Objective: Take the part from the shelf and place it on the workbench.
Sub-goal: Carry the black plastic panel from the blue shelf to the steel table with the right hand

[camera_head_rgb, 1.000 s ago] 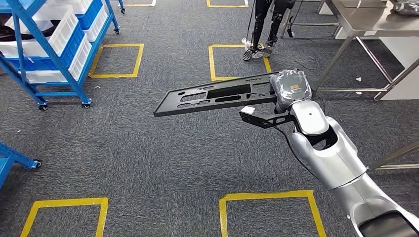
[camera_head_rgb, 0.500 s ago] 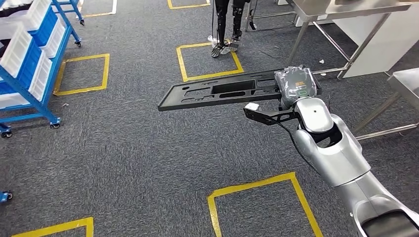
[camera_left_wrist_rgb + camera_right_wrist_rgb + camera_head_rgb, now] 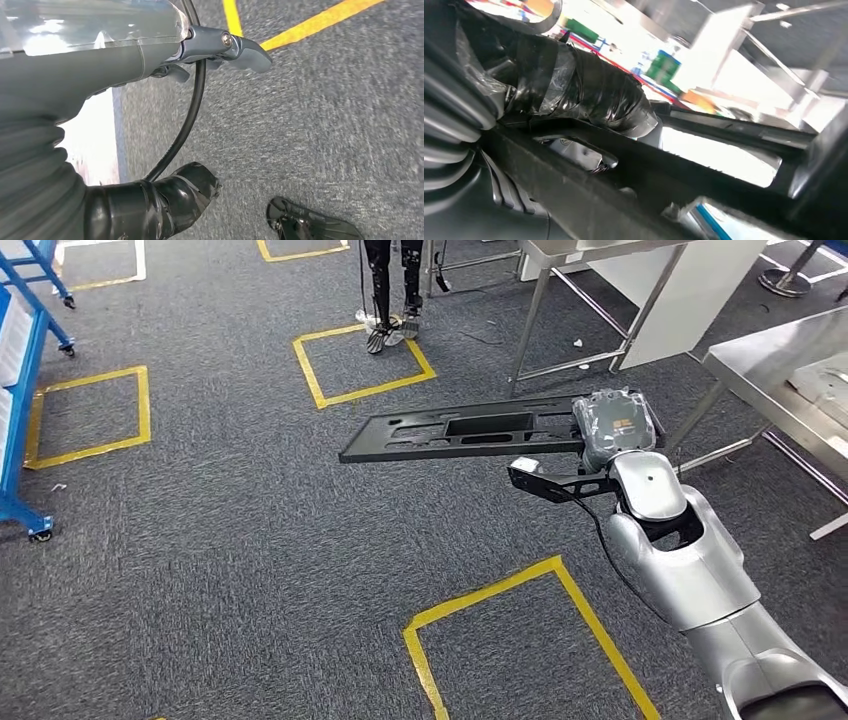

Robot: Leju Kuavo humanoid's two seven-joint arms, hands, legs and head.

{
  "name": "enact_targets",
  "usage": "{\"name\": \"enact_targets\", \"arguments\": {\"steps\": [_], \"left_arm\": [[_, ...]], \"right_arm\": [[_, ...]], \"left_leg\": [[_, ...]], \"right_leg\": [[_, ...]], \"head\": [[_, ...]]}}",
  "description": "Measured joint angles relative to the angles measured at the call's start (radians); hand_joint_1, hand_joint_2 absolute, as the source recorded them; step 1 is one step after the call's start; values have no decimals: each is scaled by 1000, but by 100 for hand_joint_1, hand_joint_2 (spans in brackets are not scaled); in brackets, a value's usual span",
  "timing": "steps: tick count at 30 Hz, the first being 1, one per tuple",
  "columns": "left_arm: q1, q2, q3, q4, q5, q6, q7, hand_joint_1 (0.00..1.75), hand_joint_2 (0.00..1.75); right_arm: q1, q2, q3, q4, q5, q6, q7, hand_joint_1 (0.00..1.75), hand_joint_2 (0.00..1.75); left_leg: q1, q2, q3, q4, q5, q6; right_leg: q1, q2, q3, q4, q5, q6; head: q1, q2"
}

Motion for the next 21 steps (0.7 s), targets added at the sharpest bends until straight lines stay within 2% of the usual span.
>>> {"name": "enact_targets", "arguments": {"steps": [2,3,4,6,7,8,9,11,12,13,14,15,16,18,19,20,21], "left_arm": [[-1,-1,0,0,-1,0,0,0,175],[-2,-1,0,0,-1,-1,0,0,175],[-3,-1,1,0,-1,-1,0,0,175],[-6,-1,2,0,-1,-1,0,0,175],[-7,0,3,0,-1,-1,0,0,175],[-8,0,3,0,-1,-1,0,0,175],[-7,1,4,0,-2,-1,0,0,175],[-5,2,5,0,-2,-1,1,0,175],[-3,2,6,0,-2,-1,1,0,175],[-2,3,6,0,-2,-1,2,0,175],[-1,4,7,0,-2,-1,2,0,175],[0,5,8,0,-2,0,3,0,175],[0,6,9,0,-2,0,3,0,175],[0,8,11,0,-2,0,3,0,175],[0,8,12,0,-2,0,3,0,175],[0,8,12,0,-2,0,3,0,175],[0,8,12,0,-2,0,3,0,175]], "right_arm": [[2,-2,-8,0,8,0,0,175,175],[2,-2,-12,0,11,-2,0,175,175],[2,-2,-16,0,14,-3,0,175,175],[5,-6,-21,0,19,-7,0,175,175],[7,-8,-23,0,21,-8,-1,175,175],[10,-9,-25,0,23,-9,-1,175,175],[12,-9,-26,0,25,-9,-2,175,175],[18,-8,-28,1,30,-9,-3,175,175],[22,-7,-28,1,33,-9,-3,175,175],[27,-6,-28,1,34,-9,-3,175,175],[33,-6,-28,2,35,-9,-3,175,175],[38,-6,-28,3,35,-9,-4,175,175],[41,-6,-28,4,35,-10,-4,175,175],[43,-6,-28,4,35,-10,-5,175,175],[43,-6,-29,4,35,-10,-5,175,175],[43,-6,-29,4,35,-10,-5,175,175],[43,-6,-29,4,35,-10,-5,175,175]], "left_leg": [[-7,26,2,0,-2,0],[-9,37,2,0,-3,-1],[-10,50,3,0,-4,-3],[-12,76,10,-3,-6,-9],[-12,80,12,-4,-9,-14],[-11,59,10,6,-20,-20],[-9,27,-1,35,-41,-26],[-1,-44,-52,152,-105,-37],[2,-56,-82,217,-132,-41],[4,-59,-102,260,-141,-44],[6,-60,-106,268,-131,-46],[8,-64,-91,235,-102,-48],[11,-77,-63,171,-62,-49],[18,-127,-10,53,-17,-47],[21,-147,3,24,-12,-45],[22,-158,6,16,-17,-43],[22,-155,6,15,-16,-40]], "right_leg": [[20,-51,80,-136,41,-25],[30,-71,104,-181,51,-34],[37,-82,112,-201,52,-41],[40,-59,112,-210,58,-46],[35,-48,115,-217,63,-49],[29,-36,119,-225,69,-51],[23,-23,122,-233,76,-54],[16,2,120,-239,83,-58],[15,16,116,-237,84,-58],[14,32,114,-235,85,-57],[13,48,112,-231,85,-56],[11,64,110,-226,85,-54],[8,80,108,-219,83,-51],[6,107,97,-205,79,-39],[5,118,91,-200,79,-32],[5,125,85,-197,80,-28],[4,130,82,-195,81,-25]], "head": [[0,0],[0,0],[0,0],[1,0],[0,0],[1,0],[0,0],[0,0],[-1,0],[-1,0],[-1,0],[-1,0],[-1,0],[0,0],[0,0],[0,0],[0,0]]}}
